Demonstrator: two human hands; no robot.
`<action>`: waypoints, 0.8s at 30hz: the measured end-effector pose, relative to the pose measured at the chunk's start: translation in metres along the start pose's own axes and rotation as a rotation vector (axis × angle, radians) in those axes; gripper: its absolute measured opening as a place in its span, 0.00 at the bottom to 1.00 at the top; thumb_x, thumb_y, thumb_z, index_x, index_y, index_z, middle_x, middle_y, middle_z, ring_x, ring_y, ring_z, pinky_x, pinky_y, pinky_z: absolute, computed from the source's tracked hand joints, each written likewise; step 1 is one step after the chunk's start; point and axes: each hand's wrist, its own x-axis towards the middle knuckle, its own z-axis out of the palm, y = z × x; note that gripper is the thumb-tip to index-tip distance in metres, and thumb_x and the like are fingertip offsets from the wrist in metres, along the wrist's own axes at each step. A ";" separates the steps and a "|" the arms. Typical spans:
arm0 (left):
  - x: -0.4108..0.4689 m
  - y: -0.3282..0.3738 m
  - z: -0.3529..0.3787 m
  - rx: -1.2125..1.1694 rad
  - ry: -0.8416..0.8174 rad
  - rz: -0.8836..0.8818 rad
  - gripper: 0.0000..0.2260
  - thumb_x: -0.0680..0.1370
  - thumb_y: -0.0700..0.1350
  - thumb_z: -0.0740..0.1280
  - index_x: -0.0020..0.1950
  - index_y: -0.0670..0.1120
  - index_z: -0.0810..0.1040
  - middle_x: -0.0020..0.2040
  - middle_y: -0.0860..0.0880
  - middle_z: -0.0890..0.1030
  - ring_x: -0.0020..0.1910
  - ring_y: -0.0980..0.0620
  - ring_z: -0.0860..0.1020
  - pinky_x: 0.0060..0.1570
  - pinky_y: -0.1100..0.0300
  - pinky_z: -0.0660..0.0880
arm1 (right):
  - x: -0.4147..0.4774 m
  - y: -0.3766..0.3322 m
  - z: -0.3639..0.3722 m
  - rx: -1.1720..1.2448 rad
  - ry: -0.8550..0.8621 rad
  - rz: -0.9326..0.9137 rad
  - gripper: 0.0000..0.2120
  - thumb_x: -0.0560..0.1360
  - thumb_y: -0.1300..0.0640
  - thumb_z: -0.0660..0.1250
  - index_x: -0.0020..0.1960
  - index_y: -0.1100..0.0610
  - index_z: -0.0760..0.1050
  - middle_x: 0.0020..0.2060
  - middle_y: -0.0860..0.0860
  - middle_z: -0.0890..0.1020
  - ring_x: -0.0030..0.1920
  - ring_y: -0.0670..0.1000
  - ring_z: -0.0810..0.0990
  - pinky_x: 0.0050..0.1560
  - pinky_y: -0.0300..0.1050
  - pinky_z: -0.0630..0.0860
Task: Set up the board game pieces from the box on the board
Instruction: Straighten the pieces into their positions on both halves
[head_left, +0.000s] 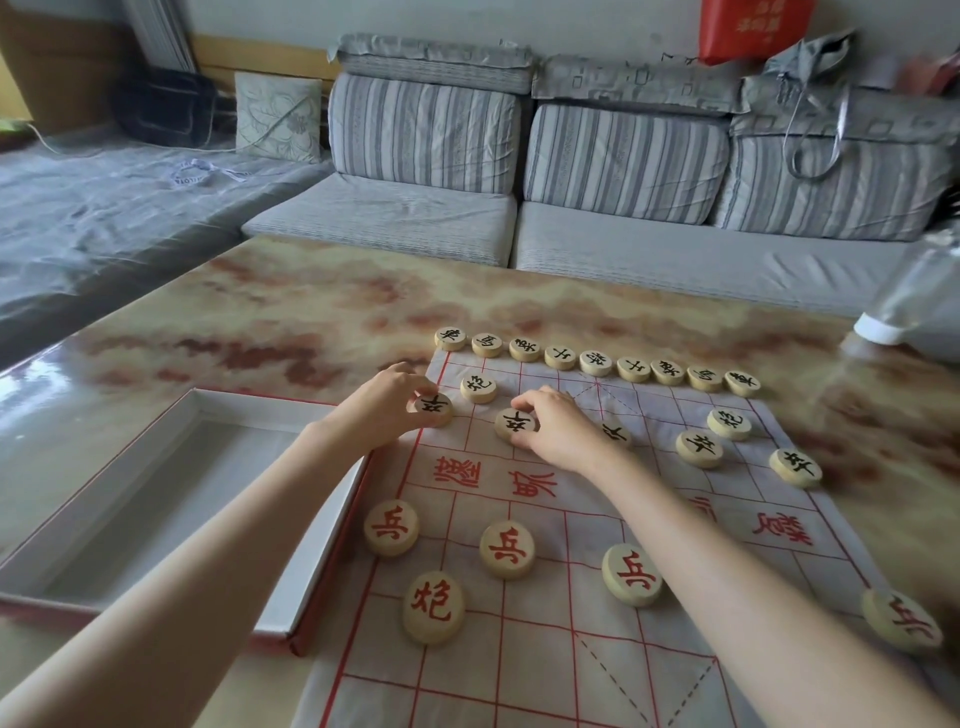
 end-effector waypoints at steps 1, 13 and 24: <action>0.000 0.000 0.000 -0.006 0.003 -0.001 0.18 0.71 0.52 0.71 0.58 0.46 0.79 0.54 0.45 0.75 0.45 0.53 0.72 0.48 0.63 0.67 | 0.000 0.000 0.000 -0.001 0.004 -0.005 0.23 0.75 0.56 0.66 0.69 0.56 0.66 0.65 0.53 0.69 0.68 0.53 0.65 0.69 0.48 0.64; -0.001 0.001 -0.001 -0.002 0.002 -0.068 0.28 0.71 0.52 0.71 0.68 0.44 0.70 0.63 0.45 0.73 0.64 0.44 0.69 0.66 0.52 0.66 | -0.007 0.004 0.001 -0.026 0.010 -0.059 0.28 0.75 0.55 0.67 0.72 0.55 0.62 0.69 0.51 0.68 0.70 0.54 0.64 0.70 0.48 0.61; -0.002 0.071 0.014 0.006 0.006 0.181 0.15 0.73 0.45 0.70 0.59 0.48 0.78 0.59 0.48 0.78 0.57 0.50 0.76 0.63 0.55 0.69 | -0.058 0.070 -0.059 0.036 0.114 0.027 0.20 0.74 0.55 0.68 0.65 0.54 0.72 0.65 0.51 0.74 0.66 0.51 0.70 0.63 0.42 0.64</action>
